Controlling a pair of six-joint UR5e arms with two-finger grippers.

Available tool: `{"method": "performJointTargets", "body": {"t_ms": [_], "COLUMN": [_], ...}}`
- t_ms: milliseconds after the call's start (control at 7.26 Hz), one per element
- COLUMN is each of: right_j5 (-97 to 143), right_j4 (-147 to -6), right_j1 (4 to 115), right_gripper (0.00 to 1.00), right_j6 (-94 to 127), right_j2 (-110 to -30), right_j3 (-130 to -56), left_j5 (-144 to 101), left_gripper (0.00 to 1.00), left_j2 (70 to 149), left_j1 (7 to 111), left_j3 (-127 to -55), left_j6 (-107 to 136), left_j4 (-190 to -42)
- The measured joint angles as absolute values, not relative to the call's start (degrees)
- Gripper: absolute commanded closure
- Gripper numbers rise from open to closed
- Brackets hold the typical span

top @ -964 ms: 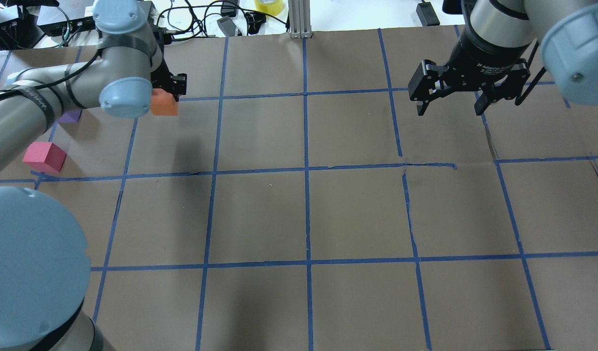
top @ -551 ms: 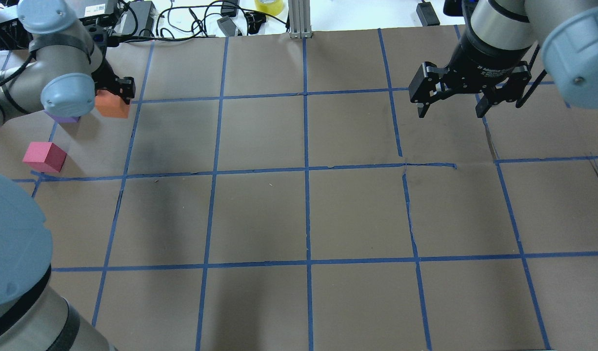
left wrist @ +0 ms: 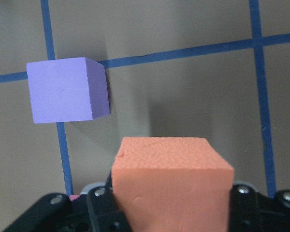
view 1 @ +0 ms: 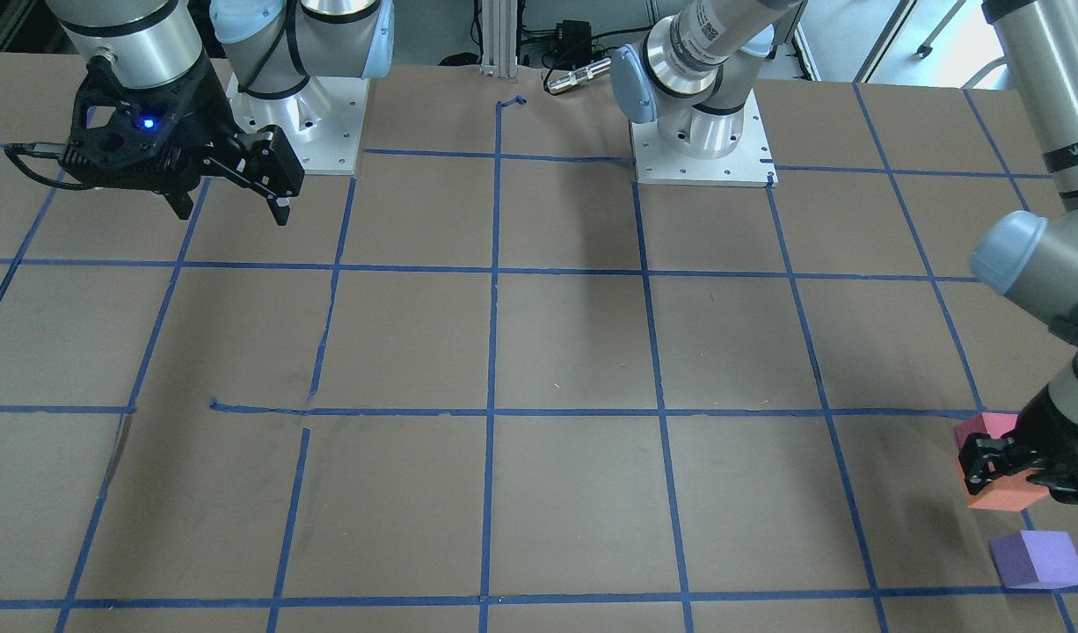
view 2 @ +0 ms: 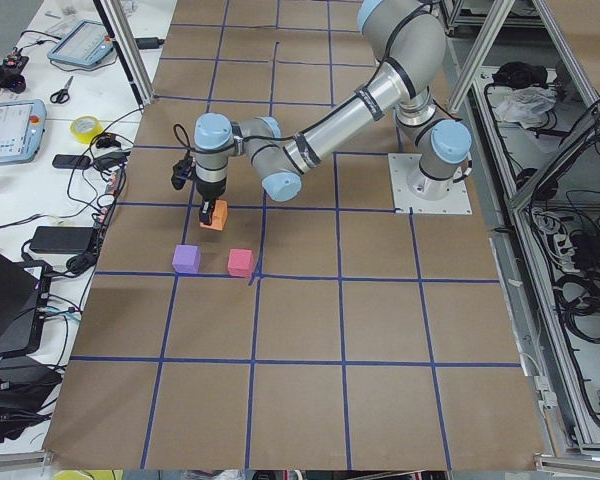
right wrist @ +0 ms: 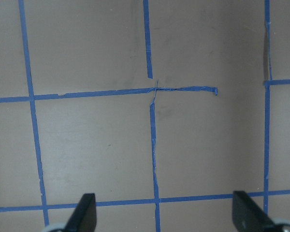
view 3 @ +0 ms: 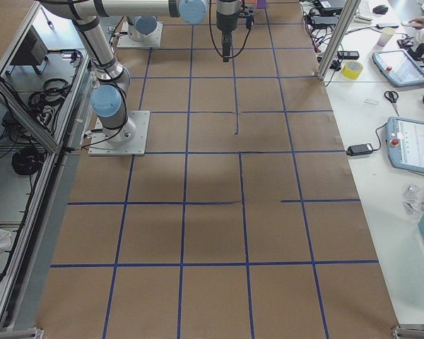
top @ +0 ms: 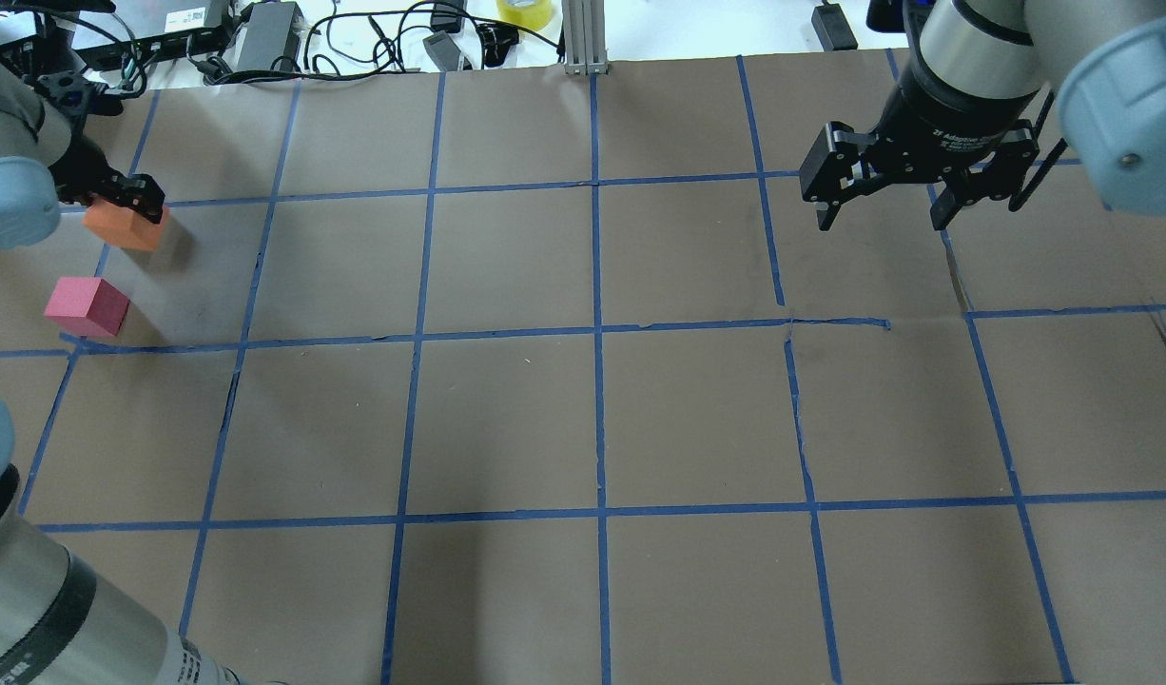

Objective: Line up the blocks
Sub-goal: 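Carry the orange cube with the left gripper toward the pink cube, then lower the orange cube between the pink and purple cubes with the left gripper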

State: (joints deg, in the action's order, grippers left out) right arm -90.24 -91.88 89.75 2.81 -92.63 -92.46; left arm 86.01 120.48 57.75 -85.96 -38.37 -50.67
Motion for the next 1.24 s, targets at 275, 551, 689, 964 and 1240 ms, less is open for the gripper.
{"method": "performJointTargets", "body": {"t_ms": [275,551,689,964,1240], "right_j5": [-90.34,-90.41,-90.43,-90.44,-90.44], "right_j4": [-91.92,-91.86,-91.89,-92.11,-92.28], "right_j1": [89.74,89.7,89.7,89.71,89.73], "right_gripper": [0.0,0.0,0.0,0.0,0.0], "right_j6": [2.81,2.81,2.81,2.81,2.81], "right_j2": [-92.7,-92.67,-92.65,-92.64,-92.64], "right_j3": [-92.46,-92.46,-92.46,-92.46,-92.46], "left_j5": [84.69,84.42,84.65,85.08,85.53], "left_gripper": [1.0,1.0,1.0,1.0,1.0], "left_j2": [122.79,125.73,126.81,128.08,129.13], "left_j1": [56.04,55.81,55.77,55.61,55.19], "left_j3": [-80.53,-77.55,-76.94,-76.57,-76.53], "left_j6": [-41.4,-41.73,-41.64,-41.54,-41.06], "left_j4": [-54.85,-55.92,-56.05,-56.15,-56.24]}}
